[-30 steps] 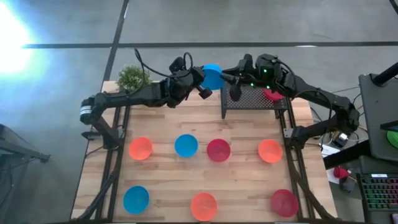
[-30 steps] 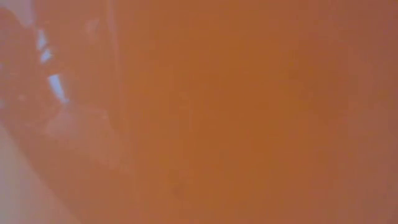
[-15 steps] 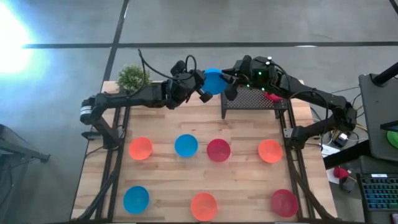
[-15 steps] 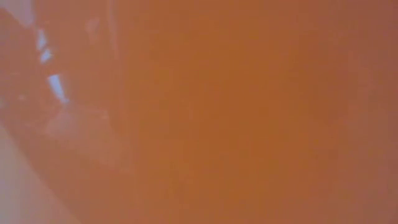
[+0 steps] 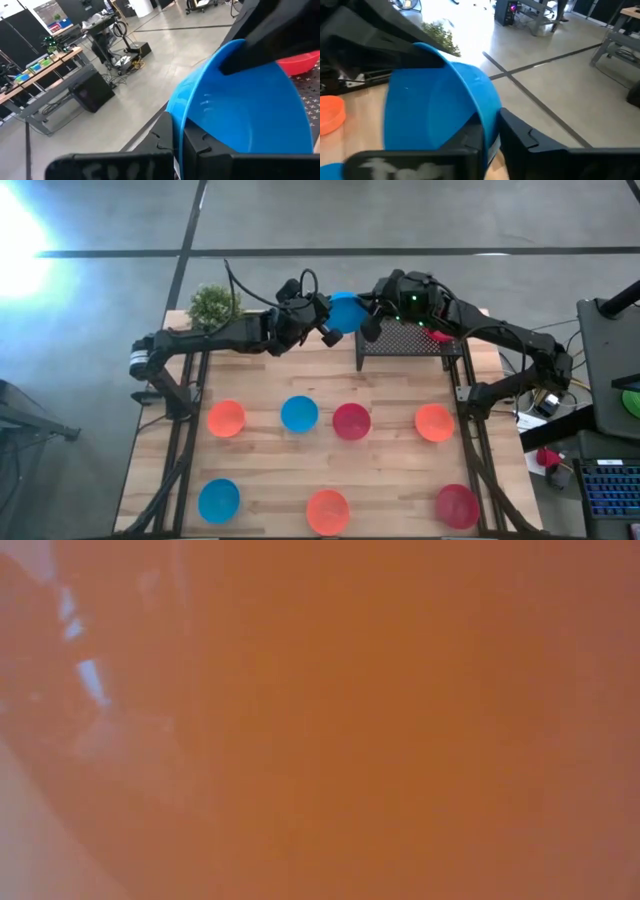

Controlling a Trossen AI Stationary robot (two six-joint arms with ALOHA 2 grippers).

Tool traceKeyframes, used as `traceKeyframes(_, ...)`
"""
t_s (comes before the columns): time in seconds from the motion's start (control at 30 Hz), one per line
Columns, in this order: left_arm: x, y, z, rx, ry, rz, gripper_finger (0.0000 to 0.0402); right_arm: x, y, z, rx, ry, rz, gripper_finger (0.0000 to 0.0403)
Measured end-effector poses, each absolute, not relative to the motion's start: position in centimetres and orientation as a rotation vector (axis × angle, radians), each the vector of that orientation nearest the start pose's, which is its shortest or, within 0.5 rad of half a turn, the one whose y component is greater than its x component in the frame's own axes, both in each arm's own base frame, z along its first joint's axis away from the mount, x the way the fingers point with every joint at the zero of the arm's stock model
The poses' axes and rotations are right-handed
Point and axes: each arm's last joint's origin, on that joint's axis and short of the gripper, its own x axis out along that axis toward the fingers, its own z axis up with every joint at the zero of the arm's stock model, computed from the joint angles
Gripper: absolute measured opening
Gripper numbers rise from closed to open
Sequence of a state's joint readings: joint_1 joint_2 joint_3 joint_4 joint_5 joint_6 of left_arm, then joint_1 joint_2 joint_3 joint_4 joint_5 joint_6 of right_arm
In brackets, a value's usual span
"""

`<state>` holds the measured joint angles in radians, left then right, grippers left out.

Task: Pick & Place Mini bowls
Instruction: Put the top blue bowl on the shelf

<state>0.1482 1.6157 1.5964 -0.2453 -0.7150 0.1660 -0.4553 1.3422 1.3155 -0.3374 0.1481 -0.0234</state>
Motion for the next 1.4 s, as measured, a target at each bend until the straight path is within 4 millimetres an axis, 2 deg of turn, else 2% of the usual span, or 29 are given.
traceKeyframes(0.2,35.9,7.0,40.3,0.2,0.293,0.814,0.0026,26.5,-13.5,37.9,0.053,0.374,-0.59,0.0011)
traceKeyframes(0.8,35.7,6.9,40.2,0.195,0.305,0.837,0.0123,26.1,-13.9,37.7,0.069,0.395,-0.607,0.0009)
traceKeyframes(0.97,35.2,6.7,40.7,0.194,0.293,0.849,0.0125,25.0,-14.8,37.4,0.09,0.465,-0.652,0.0009)
traceKeyframes(1.13,34.7,6.5,41.3,0.189,0.275,0.845,0.0126,23.4,-15.7,38.1,0.125,0.566,-0.702,0.0008)
traceKeyframes(1.3,34.3,6.4,41.7,0.184,0.262,0.846,0.0126,21.2,-17.0,38.7,0.176,0.657,-0.772,0.0008)
traceKeyframes(1.4,34.3,6.4,41.7,0.184,0.263,0.844,0.0126,19.9,-17.9,38.3,0.223,0.719,-0.805,0.0008)
